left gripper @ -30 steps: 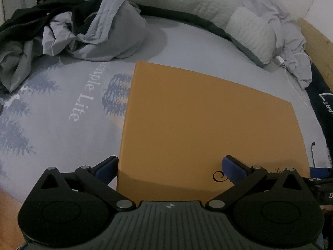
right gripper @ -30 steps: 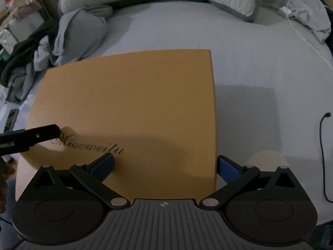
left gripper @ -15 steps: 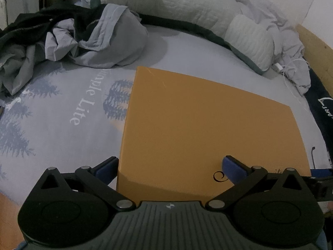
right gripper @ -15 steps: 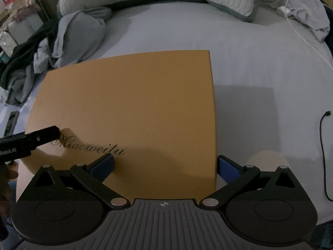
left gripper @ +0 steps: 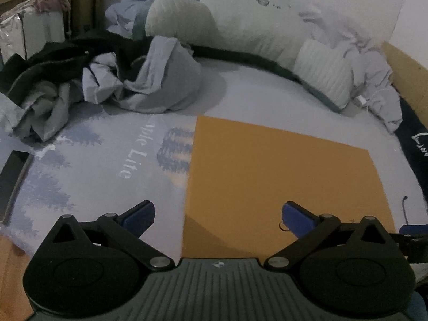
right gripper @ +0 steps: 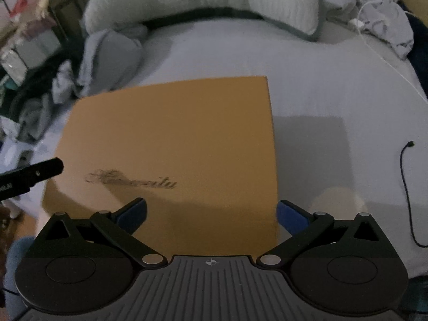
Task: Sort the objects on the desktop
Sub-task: 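Open both tools and pull them back from the orange box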
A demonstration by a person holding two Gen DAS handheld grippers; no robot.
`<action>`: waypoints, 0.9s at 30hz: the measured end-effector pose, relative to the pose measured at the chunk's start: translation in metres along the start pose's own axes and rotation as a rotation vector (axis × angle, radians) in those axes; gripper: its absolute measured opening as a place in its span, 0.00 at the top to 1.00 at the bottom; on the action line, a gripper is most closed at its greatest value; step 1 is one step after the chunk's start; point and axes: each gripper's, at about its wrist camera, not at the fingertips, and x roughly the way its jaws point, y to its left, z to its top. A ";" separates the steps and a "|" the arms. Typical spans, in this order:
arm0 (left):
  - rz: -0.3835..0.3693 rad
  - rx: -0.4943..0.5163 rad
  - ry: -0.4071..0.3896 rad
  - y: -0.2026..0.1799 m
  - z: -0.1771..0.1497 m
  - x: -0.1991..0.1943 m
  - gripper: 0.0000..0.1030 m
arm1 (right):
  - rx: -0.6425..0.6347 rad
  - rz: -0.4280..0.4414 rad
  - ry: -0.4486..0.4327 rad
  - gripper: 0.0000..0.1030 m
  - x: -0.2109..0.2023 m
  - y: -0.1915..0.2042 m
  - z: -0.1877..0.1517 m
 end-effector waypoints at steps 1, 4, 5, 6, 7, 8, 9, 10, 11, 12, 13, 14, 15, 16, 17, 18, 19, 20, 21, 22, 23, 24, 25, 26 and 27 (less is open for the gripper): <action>0.001 0.006 -0.011 0.001 -0.001 -0.007 0.00 | -0.001 0.004 -0.023 0.00 -0.007 0.002 -0.003; 0.002 0.014 -0.042 0.002 0.001 -0.024 0.00 | -0.008 0.011 -0.074 0.00 -0.025 0.005 -0.010; -0.001 0.015 -0.055 0.003 0.001 -0.030 0.00 | -0.010 0.013 -0.091 0.00 -0.031 0.006 -0.012; -0.004 0.018 -0.068 0.002 0.002 -0.035 0.00 | -0.019 0.012 -0.107 0.00 -0.037 0.007 -0.013; -0.008 0.022 -0.081 0.002 0.002 -0.041 0.00 | -0.028 0.011 -0.123 0.00 -0.043 0.009 -0.014; -0.012 0.025 -0.094 0.001 0.002 -0.047 0.00 | -0.038 0.010 -0.140 0.00 -0.049 0.010 -0.015; -0.016 0.029 -0.107 0.000 0.002 -0.052 0.00 | -0.049 0.010 -0.156 0.00 -0.055 0.011 -0.016; -0.023 0.036 -0.123 -0.001 0.002 -0.058 0.00 | -0.059 0.011 -0.173 0.00 -0.061 0.012 -0.017; -0.032 0.044 -0.140 -0.003 0.002 -0.063 0.00 | -0.075 0.018 -0.203 0.00 -0.068 0.012 -0.020; -0.039 0.052 -0.160 -0.004 0.000 -0.069 0.00 | -0.095 0.024 -0.239 0.00 -0.075 0.014 -0.023; -0.045 0.060 -0.180 -0.006 -0.001 -0.074 0.00 | -0.115 0.029 -0.274 0.00 -0.082 0.016 -0.026; -0.051 0.069 -0.201 -0.008 -0.003 -0.080 0.00 | -0.132 0.029 -0.306 0.00 -0.089 0.018 -0.028; -0.057 0.077 -0.221 -0.009 -0.005 -0.085 0.00 | -0.150 0.029 -0.337 0.00 -0.096 0.020 -0.031; -0.061 0.085 -0.239 -0.011 -0.006 -0.090 0.00 | -0.164 0.031 -0.361 0.00 -0.101 0.022 -0.034; -0.064 0.092 -0.255 -0.012 -0.008 -0.094 0.00 | -0.178 0.033 -0.385 0.00 -0.106 0.024 -0.037; -0.070 0.101 -0.271 -0.014 -0.010 -0.098 0.00 | -0.192 0.035 -0.410 0.00 -0.112 0.026 -0.040; -0.077 0.110 -0.288 -0.015 -0.012 -0.102 0.00 | -0.206 0.040 -0.438 0.00 -0.117 0.028 -0.043; -0.083 0.117 -0.301 -0.016 -0.014 -0.106 0.00 | -0.219 0.045 -0.466 0.00 -0.122 0.029 -0.046; -0.088 0.124 -0.314 -0.018 -0.016 -0.109 0.00 | -0.233 0.048 -0.498 0.00 -0.127 0.030 -0.050; -0.094 0.127 -0.323 -0.018 -0.018 -0.112 0.00 | -0.246 0.050 -0.531 0.00 -0.132 0.031 -0.055; -0.100 0.128 -0.331 -0.019 -0.019 -0.114 0.00 | -0.256 0.057 -0.563 0.00 -0.136 0.031 -0.058; -0.106 0.129 -0.338 -0.020 -0.021 -0.116 0.00 | -0.261 0.061 -0.587 0.00 -0.140 0.030 -0.062; -0.112 0.129 -0.347 -0.020 -0.024 -0.119 0.00 | -0.259 0.066 -0.605 0.00 -0.143 0.029 -0.065; -0.117 0.129 -0.355 -0.020 -0.026 -0.120 0.00 | -0.257 0.072 -0.623 0.00 -0.146 0.028 -0.067; -0.121 0.136 -0.367 -0.020 -0.028 -0.121 0.00 | -0.249 0.082 -0.634 0.00 -0.148 0.027 -0.069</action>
